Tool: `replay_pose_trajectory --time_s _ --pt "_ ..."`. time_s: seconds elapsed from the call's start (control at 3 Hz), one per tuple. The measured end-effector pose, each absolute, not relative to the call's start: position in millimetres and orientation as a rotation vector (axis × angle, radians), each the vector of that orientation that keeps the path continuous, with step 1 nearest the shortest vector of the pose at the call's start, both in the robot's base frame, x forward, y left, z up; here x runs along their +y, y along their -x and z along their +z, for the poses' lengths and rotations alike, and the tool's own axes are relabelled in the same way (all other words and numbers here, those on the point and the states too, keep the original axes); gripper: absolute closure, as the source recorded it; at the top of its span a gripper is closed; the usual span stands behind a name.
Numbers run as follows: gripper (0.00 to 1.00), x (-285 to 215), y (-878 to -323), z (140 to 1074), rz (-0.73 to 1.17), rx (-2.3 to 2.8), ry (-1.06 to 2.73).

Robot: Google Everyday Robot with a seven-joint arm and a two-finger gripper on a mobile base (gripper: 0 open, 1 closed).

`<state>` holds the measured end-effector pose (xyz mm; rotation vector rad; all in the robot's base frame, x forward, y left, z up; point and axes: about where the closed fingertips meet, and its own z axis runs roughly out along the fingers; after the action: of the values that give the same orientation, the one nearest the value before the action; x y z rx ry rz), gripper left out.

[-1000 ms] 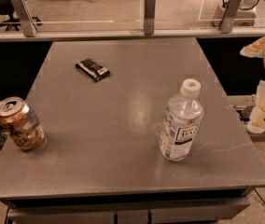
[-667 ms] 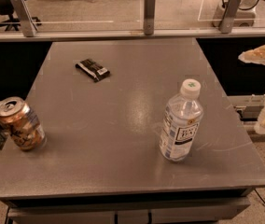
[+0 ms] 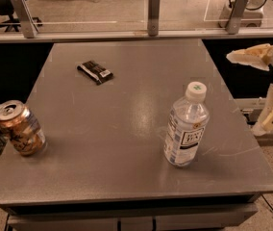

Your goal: Move blue plastic bottle near orange can

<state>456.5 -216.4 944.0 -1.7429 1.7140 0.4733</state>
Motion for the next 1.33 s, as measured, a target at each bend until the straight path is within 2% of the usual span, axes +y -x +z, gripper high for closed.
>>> replay_pose_trajectory --time_s 0.33,0.67,1.0,1.33 --pt "0.00 -216 -456 944 0.474 1.714 1.743" --pt "0.00 -194 -433 943 0.577 1.632 1.800" --pt "0.00 -167 -412 942 0.649 1.569 1.871" --pt "0.00 -115 -405 951 0.691 1.506 1.908"
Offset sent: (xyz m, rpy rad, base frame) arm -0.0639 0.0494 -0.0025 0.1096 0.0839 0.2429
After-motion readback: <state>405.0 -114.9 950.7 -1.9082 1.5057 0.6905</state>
